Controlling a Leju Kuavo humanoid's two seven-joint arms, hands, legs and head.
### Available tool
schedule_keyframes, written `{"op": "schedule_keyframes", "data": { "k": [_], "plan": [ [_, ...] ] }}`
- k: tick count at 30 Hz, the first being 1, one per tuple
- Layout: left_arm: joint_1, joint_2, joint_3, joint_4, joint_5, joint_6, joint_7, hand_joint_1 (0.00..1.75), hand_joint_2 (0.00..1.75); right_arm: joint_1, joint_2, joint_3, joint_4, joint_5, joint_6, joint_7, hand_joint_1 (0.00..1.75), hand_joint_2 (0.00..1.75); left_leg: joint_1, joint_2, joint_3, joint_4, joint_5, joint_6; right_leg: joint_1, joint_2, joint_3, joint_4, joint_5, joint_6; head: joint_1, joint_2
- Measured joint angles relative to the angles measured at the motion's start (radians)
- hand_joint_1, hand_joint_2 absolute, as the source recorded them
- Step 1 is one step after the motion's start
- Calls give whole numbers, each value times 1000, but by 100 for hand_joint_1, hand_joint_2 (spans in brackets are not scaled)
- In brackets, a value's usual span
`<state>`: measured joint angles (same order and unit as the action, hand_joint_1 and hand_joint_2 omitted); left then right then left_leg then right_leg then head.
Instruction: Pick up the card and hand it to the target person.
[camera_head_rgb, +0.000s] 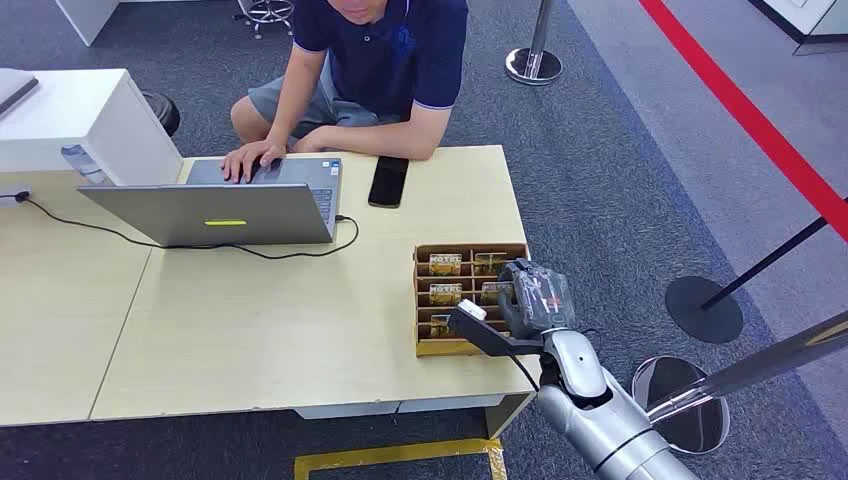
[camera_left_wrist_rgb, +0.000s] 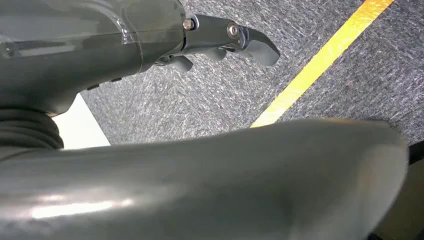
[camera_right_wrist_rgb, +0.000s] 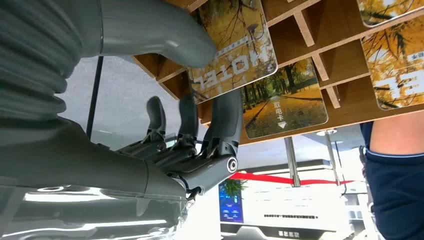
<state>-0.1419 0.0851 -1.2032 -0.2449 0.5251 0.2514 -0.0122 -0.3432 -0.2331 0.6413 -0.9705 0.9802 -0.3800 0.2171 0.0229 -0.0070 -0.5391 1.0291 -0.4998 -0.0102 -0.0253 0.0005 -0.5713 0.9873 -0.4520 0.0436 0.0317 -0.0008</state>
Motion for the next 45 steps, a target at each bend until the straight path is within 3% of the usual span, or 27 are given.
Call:
{"op": "schedule_keyframes", "data": {
  "k": [10,29,33,45],
  "plan": [
    [0,0,0,0,2,0,-3,0,0,2,0,1,-18,30,34,-8,134,175,0,1,1,0,0,0,0,0,0,0,0,0,0,0],
    [0,0,0,0,2,4,-6,0,0,10,1,3,-35,34,40,-14,136,175,0,1,0,0,0,0,0,0,0,0,0,0,0,0],
    [0,0,0,0,-1,6,-16,0,175,11,1,3,-35,33,41,-18,134,175,0,1,0,0,0,0,0,0,0,0,0,0,0,0],
    [0,1,0,0,-10,29,-39,0,175,18,1,1,-35,-22,9,-39,134,175,0,1,0,0,0,0,0,0,0,0,0,0,0,0]
  ]
}}
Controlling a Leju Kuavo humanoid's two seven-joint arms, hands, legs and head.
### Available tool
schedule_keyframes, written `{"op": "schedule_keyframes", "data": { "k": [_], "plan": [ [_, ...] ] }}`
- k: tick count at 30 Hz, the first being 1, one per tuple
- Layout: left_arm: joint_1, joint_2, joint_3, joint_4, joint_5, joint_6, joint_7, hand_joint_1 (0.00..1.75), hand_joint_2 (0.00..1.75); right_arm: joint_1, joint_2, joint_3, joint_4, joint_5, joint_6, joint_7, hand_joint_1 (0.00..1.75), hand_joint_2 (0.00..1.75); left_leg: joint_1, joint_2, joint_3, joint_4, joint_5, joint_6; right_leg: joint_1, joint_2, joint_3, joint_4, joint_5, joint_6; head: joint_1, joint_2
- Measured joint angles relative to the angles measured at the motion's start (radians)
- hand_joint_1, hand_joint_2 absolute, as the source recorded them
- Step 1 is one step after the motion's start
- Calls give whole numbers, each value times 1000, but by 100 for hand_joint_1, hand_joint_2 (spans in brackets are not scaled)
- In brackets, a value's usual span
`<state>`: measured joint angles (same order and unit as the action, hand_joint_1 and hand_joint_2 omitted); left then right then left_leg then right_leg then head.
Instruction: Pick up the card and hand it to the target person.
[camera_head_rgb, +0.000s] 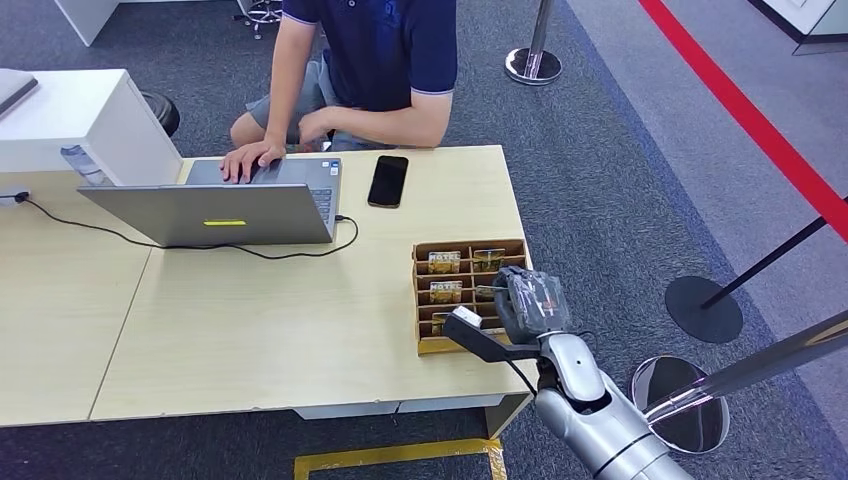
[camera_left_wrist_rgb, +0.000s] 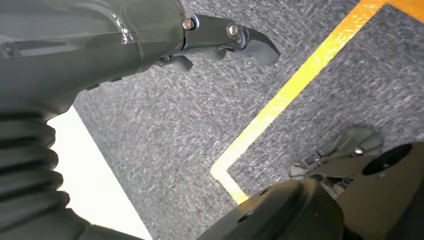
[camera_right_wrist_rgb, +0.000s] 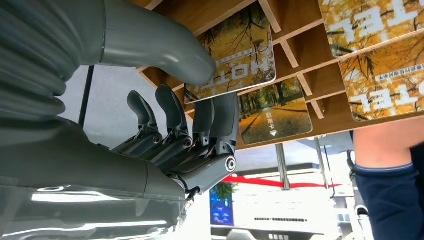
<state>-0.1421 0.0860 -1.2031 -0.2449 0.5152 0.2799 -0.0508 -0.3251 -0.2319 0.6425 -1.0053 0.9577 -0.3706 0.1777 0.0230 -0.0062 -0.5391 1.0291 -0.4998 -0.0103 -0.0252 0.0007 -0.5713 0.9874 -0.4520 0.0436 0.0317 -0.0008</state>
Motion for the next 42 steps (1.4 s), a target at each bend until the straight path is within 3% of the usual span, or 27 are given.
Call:
{"op": "schedule_keyframes", "data": {
  "k": [11,21,28,32,33,35,37,39,42],
  "plan": [
    [-19,3,3,0,7,-35,-24,0,175,-16,-11,-82,-155,-328,-25,-54,134,175,0,0,-2,0,0,0,0,0,0,0,0,0,0,0],
    [-26,3,8,0,6,-44,-36,0,175,-138,-26,-142,-439,-369,5,-32,134,175,0,0,-1,0,0,0,0,0,0,0,0,0,0,0],
    [-28,3,9,0,-12,-49,-38,0,175,-198,5,-129,-481,-385,-10,-80,134,175,0,-1,-2,0,0,0,0,-1,0,0,0,0,0,0],
    [-34,3,9,0,-29,-50,-24,0,175,-224,40,-114,-452,-387,-32,-116,175,175,0,-1,-2,0,0,0,0,-1,1,1,0,0,0,0],
    [-36,2,9,0,-35,-50,-18,0,175,-229,49,-109,-439,-387,-39,-124,175,175,0,-1,-2,0,0,0,0,-1,1,1,0,0,0,0],
    [-40,1,8,0,-44,-49,-2,0,175,-240,70,-98,-404,-384,-54,-138,96,175,0,-1,-2,0,0,0,0,-1,1,1,0,0,0,0],
    [-44,1,7,0,-48,-50,13,0,87,-248,87,-88,-368,-381,-66,-148,9,175,0,-2,-2,0,0,0,0,-1,1,1,0,0,0,0],
    [-41,1,6,0,-45,-52,15,0,0,-252,98,-80,-336,-384,-69,-152,0,175,0,-2,-2,0,0,0,0,-1,1,1,0,0,0,0],
    [-29,1,6,0,-41,-52,9,0,0,-252,109,-71,-302,-397,-74,-157,0,175,0,-2,-2,0,1,0,0,-1,0,1,0,0,0,0]
  ]
}}
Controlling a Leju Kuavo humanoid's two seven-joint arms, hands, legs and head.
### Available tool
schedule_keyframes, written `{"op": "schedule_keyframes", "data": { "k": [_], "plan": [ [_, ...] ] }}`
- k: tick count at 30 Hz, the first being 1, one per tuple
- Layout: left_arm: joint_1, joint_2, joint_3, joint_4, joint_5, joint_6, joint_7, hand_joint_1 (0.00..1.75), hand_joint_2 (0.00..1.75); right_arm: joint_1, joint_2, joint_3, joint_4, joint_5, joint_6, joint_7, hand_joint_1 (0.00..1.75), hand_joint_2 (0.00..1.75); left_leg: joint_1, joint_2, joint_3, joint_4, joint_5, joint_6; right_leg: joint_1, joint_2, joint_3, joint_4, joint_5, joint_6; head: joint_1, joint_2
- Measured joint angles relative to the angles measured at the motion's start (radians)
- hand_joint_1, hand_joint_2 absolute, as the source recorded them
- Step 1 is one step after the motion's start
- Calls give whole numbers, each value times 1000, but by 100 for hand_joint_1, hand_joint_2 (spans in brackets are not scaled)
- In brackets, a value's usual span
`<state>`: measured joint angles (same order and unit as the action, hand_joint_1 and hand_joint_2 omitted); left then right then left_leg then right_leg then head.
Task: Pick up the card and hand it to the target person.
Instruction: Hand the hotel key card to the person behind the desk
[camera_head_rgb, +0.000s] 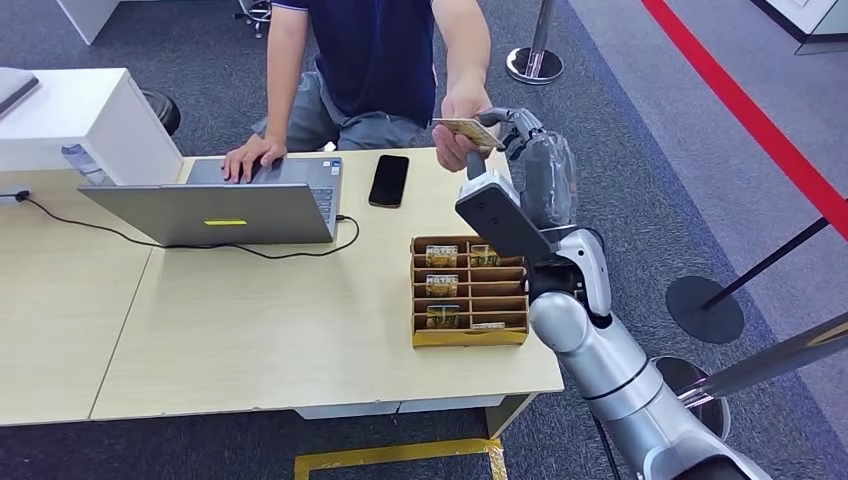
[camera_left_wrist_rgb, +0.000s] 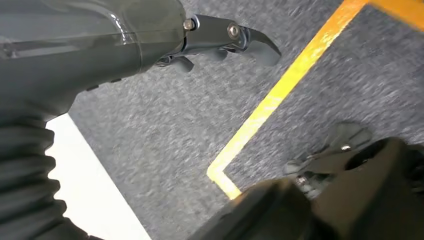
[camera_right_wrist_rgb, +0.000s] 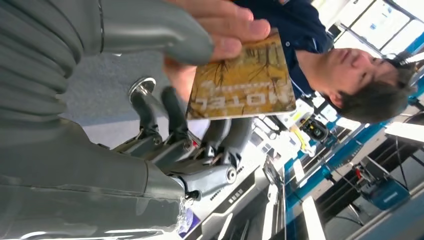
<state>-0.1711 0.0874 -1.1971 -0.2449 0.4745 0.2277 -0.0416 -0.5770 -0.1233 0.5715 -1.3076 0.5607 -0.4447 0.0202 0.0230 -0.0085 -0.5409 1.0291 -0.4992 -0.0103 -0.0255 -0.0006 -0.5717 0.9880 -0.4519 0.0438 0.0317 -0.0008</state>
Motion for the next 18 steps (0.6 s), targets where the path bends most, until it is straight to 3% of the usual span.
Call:
{"op": "schedule_keyframes", "data": {
  "k": [1,5,11,18],
  "plan": [
    [4,1,0,0,0,1,0,0,0,0,2,2,6,-3,-3,-1,0,175,0,0,0,0,0,0,0,0,0,0,0,0,0,0],
    [14,2,0,0,1,6,3,0,0,1,4,10,19,-10,-18,2,0,0,0,0,0,0,0,0,0,0,-1,0,0,0,0,0],
    [22,4,0,0,15,16,-7,0,0,10,-12,0,17,-23,-39,33,0,0,0,0,0,0,0,0,0,0,-1,0,0,0,0,0],
    [30,4,0,0,19,23,-21,0,0,55,-93,-90,-48,-64,-67,73,0,0,-1,0,0,1,0,0,0,0,-1,-1,0,0,0,0]
  ]
}}
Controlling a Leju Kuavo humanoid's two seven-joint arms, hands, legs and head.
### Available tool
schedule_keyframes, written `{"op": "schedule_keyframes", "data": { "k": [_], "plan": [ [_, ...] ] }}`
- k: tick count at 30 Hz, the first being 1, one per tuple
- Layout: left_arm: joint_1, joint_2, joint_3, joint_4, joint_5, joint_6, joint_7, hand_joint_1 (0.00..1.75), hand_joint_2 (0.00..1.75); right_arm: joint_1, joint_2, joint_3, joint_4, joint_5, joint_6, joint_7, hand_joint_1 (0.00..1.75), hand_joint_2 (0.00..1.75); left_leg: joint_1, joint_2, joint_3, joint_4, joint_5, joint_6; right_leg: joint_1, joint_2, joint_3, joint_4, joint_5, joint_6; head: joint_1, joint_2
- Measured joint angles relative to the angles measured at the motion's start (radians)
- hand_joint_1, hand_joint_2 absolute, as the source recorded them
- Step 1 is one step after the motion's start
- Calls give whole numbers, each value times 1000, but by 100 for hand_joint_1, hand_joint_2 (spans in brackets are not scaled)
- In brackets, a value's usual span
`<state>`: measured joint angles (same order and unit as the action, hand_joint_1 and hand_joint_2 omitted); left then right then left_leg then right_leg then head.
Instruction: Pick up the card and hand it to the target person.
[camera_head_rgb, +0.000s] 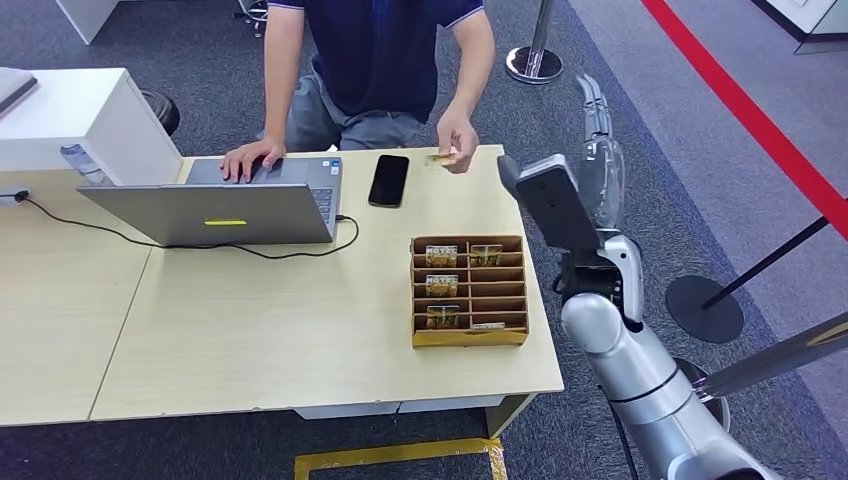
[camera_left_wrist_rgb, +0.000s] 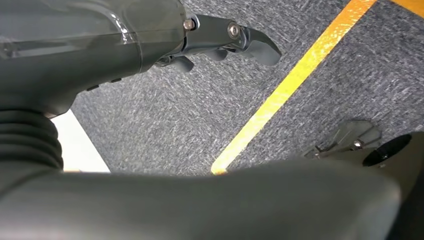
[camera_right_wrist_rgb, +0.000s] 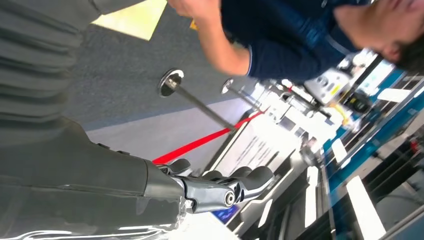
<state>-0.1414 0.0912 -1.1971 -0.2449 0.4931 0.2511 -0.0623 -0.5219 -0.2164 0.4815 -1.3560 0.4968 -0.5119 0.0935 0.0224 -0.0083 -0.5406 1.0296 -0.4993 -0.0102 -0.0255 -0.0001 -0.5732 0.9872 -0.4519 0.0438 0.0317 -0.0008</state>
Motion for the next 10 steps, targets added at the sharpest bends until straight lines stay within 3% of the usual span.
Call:
{"op": "schedule_keyframes", "data": {
  "k": [10],
  "plan": [
    [6,1,0,0,16,2,10,0,0,159,-161,-219,-28,-5,-68,27,0,0,0,-1,-1,0,-1,0,0,-1,0,0,0,0,0,0]
  ]
}}
